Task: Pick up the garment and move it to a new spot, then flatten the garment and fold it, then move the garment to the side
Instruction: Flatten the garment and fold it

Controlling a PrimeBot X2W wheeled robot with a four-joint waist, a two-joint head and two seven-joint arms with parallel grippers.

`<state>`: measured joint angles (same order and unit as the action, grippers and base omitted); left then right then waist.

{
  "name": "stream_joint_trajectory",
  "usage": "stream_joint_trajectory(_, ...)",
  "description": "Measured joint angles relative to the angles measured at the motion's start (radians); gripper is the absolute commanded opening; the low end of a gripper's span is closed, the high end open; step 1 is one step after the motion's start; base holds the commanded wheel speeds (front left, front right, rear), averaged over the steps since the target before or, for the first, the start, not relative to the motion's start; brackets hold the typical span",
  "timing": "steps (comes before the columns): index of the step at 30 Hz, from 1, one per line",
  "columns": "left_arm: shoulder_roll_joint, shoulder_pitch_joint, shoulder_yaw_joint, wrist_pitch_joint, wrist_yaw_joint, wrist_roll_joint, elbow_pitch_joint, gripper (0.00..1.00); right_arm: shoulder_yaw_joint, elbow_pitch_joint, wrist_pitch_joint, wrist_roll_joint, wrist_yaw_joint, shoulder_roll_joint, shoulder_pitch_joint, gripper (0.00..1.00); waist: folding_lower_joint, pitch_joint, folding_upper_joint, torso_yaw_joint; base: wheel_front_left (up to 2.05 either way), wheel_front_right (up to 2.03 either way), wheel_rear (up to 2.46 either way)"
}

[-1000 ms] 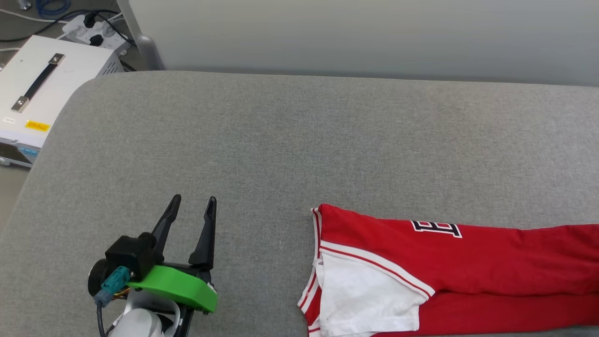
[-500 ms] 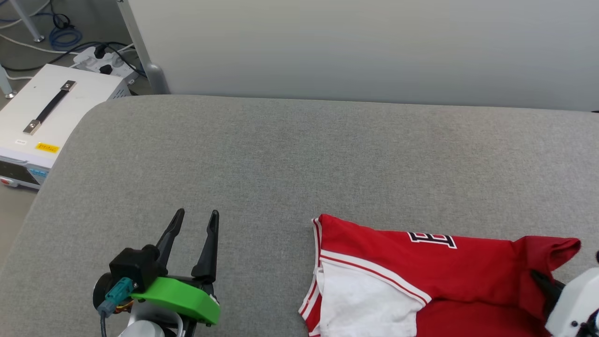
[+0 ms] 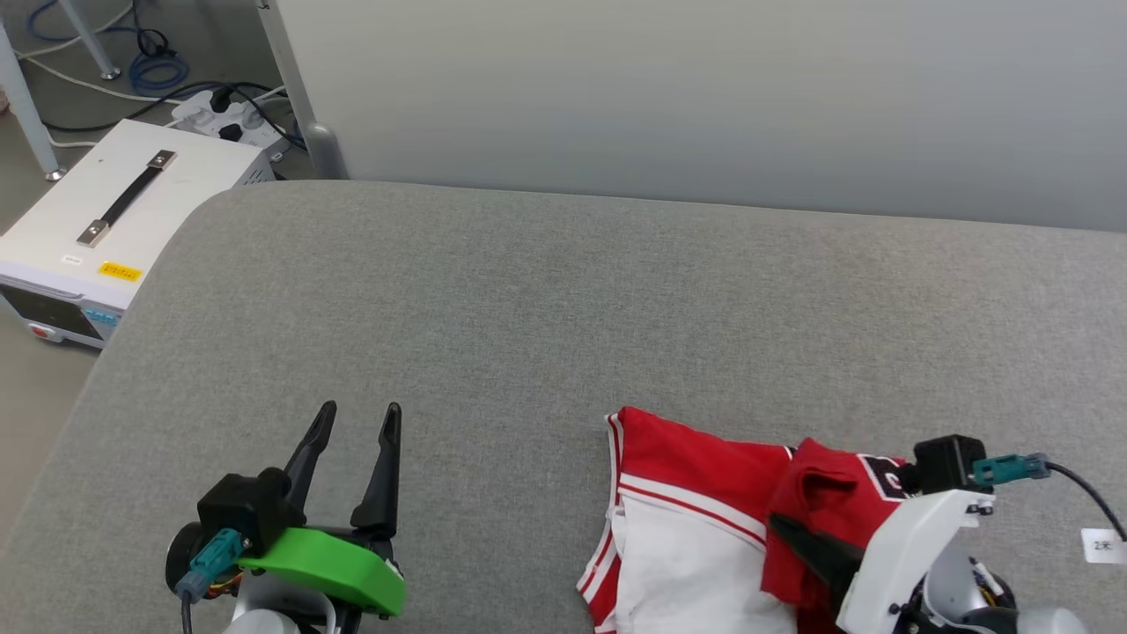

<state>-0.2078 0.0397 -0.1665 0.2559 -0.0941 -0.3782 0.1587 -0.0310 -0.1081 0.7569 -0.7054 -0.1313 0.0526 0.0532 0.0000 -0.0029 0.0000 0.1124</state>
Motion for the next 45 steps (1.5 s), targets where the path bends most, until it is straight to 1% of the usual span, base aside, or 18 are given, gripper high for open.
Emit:
stream_joint_trajectory(6,0.010,0.000,0.001,0.000,-0.007,0.005,0.016,1.00,-0.125,0.148,-0.117,-0.055,0.000,-0.002,-0.064,0.00,0.0000,0.002,0.0000,0.024,0.00,0.00,0.00)
stream_joint_trajectory(14,0.014,0.002,0.001,0.000,-0.009,0.009,0.021,1.00,-0.202,0.329,-0.249,-0.074,0.000,-0.004,-0.151,0.00,0.0000,0.015,0.0000,0.053,0.00,0.00,0.00)
stream_joint_trajectory(16,0.015,0.002,0.001,0.000,-0.010,0.009,0.021,1.00,-0.225,0.366,-0.268,-0.082,0.000,-0.004,-0.168,0.55,0.0000,0.021,0.0000,0.059,0.00,0.00,0.00)
stream_joint_trajectory(17,0.015,0.002,0.001,0.000,-0.012,0.009,0.021,1.00,-0.235,0.379,-0.270,-0.090,0.000,-0.003,-0.173,1.00,0.0000,0.023,0.0000,0.061,0.00,0.00,0.00)
stream_joint_trajectory(19,0.015,0.002,0.002,0.000,-0.013,0.010,0.021,1.00,-0.281,0.400,-0.282,-0.104,0.000,-0.002,-0.179,1.00,0.0000,0.027,0.0000,0.064,0.00,0.00,0.00)
stream_joint_trajectory(24,0.016,0.002,0.008,0.000,-0.016,0.015,0.026,1.00,-0.396,0.403,-0.315,-0.150,0.000,-0.006,-0.181,1.00,0.0000,0.028,0.0000,0.065,0.00,0.00,0.00)
stream_joint_trajectory(28,0.017,0.003,0.010,0.000,-0.016,0.020,0.027,1.00,-0.442,0.387,-0.341,-0.178,0.000,-0.006,-0.196,1.00,0.0000,0.027,0.0000,0.058,0.00,0.00,0.00)
stream_joint_trajectory(31,0.019,0.003,0.010,0.000,-0.016,0.021,0.027,1.00,-0.446,0.364,-0.362,-0.165,0.000,-0.006,-0.215,1.00,0.0000,0.026,0.0000,0.049,0.00,0.00,0.00)
stream_joint_trajectory(34,0.020,0.003,0.010,0.000,-0.017,0.023,0.026,1.00,-0.426,0.339,-0.388,-0.068,0.000,-0.007,-0.237,1.00,0.0000,0.023,0.0000,0.039,0.00,0.00,0.00)
stream_joint_trajectory(35,0.021,0.003,0.010,0.000,-0.017,0.024,0.026,1.00,-0.415,0.326,-0.398,-0.014,0.000,-0.005,-0.247,1.00,0.0000,0.023,0.0000,0.035,0.00,0.00,0.00)
stream_joint_trajectory(38,0.024,0.003,0.010,0.000,-0.018,0.027,0.023,1.00,-0.377,0.280,-0.437,0.113,0.000,0.021,-0.273,1.00,0.0000,0.021,0.0000,0.024,0.00,0.00,0.00)
stream_joint_trajectory(39,0.026,0.003,0.011,0.000,-0.018,0.030,0.018,1.00,-0.330,0.234,-0.473,0.210,0.000,0.076,-0.294,1.00,0.0000,0.021,0.0000,0.012,0.00,0.00,0.00)
stream_joint_trajectory(41,0.028,0.003,0.010,0.000,-0.018,0.030,0.010,1.00,-0.282,0.207,-0.500,0.267,0.000,0.122,-0.304,1.00,0.0000,0.021,0.0000,0.004,0.00,0.00,0.00)
stream_joint_trajectory(42,0.035,0.003,0.010,0.000,-0.021,0.031,-0.004,1.00,-0.226,0.175,-0.542,0.346,0.000,0.193,-0.306,1.00,0.0000,0.023,0.0000,-0.007,0.00,0.00,0.00)
stream_joint_trajectory(45,0.044,0.003,0.007,0.000,-0.021,0.035,-0.011,1.00,-0.154,0.153,-0.580,0.392,0.000,0.241,-0.305,1.00,0.0000,0.025,0.0000,-0.019,0.00,0.00,0.00)
